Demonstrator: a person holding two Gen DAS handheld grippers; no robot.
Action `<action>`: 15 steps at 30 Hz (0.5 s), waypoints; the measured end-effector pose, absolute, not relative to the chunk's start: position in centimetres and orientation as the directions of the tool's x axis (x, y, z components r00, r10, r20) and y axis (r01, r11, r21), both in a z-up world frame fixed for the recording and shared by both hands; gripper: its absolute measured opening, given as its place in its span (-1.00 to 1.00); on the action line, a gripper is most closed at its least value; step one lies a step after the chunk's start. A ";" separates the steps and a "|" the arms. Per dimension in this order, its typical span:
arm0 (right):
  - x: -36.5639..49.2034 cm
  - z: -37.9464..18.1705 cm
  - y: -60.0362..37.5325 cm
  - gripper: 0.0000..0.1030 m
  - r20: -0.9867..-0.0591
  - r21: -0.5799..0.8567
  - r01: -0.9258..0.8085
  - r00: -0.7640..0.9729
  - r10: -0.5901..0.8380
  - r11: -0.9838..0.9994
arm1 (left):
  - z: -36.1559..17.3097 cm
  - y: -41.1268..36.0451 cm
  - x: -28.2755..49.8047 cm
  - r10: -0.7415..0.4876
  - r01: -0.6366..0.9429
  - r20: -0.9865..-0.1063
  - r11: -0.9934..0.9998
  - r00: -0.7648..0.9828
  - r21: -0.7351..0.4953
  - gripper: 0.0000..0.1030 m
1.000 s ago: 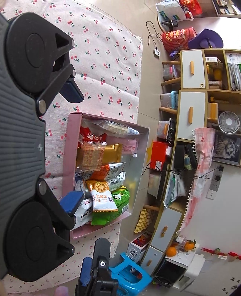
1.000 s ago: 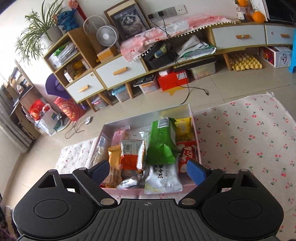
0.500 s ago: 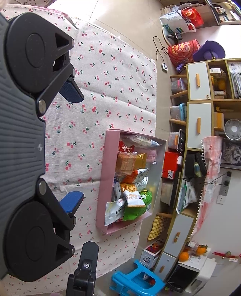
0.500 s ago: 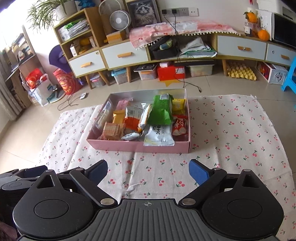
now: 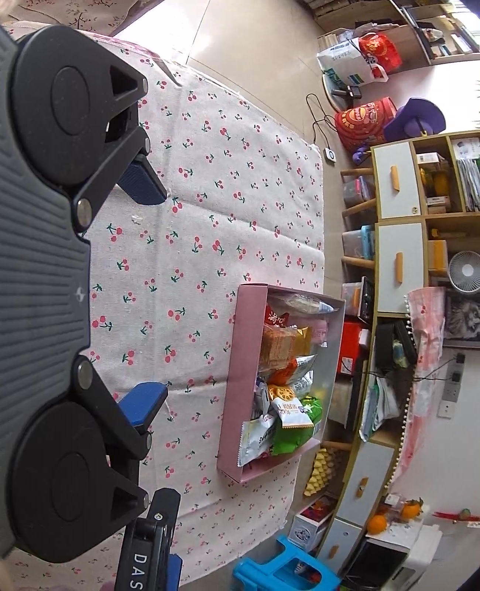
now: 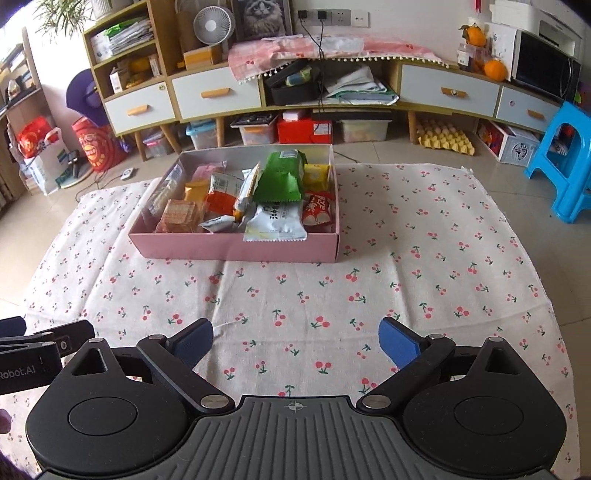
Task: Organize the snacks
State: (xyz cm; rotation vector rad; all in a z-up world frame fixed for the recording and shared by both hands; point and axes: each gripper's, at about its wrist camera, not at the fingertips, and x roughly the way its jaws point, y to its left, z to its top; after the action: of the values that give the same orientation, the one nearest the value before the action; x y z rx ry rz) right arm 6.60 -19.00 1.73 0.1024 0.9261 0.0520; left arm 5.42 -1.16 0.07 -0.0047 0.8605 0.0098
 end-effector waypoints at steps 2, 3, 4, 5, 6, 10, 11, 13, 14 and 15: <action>6.6 1.7 -19.0 0.90 -0.796 0.113 -0.002 0.599 0.092 0.994 | 0.0 -1.4 5.2 0.003 0.002 -0.758 1.000 0.653 0.005 0.99; 6.6 1.6 -18.9 0.90 -0.797 0.115 -0.004 0.597 0.094 0.993 | -0.1 -1.5 5.1 0.003 0.005 -0.757 1.000 0.653 0.008 0.99; 6.5 1.5 -18.9 0.90 -0.798 0.114 -0.002 0.595 0.093 0.993 | -0.1 -1.6 5.0 0.005 0.005 -0.755 1.000 0.655 0.011 0.99; 6.5 1.5 -19.0 0.90 -0.799 0.113 0.000 0.595 0.090 0.994 | -0.1 -1.6 5.0 0.008 0.004 -0.754 1.000 0.657 0.014 0.99; 6.5 1.4 -18.9 0.90 -0.801 0.111 0.001 0.593 0.088 0.994 | -0.1 -1.7 5.0 0.009 0.004 -0.753 1.000 0.658 0.015 0.99; 6.4 1.4 -19.0 0.90 -0.802 0.120 -0.002 0.589 0.098 0.993 | -0.2 -1.8 4.8 0.009 0.009 -0.754 1.000 0.657 0.020 0.99; 6.3 1.4 -19.0 0.90 -0.802 0.122 -0.002 0.589 0.100 0.993 | -0.2 -1.9 4.7 0.009 0.010 -0.754 1.000 0.657 0.021 0.99; 6.2 1.5 -18.9 0.90 -0.800 0.121 -0.008 0.591 0.102 0.993 | -0.3 -1.9 4.6 0.010 0.011 -0.755 1.000 0.656 0.023 0.99; 6.2 1.6 -18.9 0.90 -0.798 0.118 -0.010 0.594 0.101 0.993 | -0.3 -1.9 4.6 0.010 0.012 -0.756 1.000 0.655 0.023 0.99; 6.2 1.6 -18.8 0.90 -0.796 0.116 -0.010 0.597 0.099 0.993 | -0.3 -1.9 4.6 0.011 0.012 -0.756 1.000 0.654 0.024 0.99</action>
State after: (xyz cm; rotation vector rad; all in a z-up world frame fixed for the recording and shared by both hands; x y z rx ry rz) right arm 6.18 -18.81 1.60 0.1031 0.9290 0.0634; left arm 4.59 -1.92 -0.30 0.0277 0.8579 -0.0006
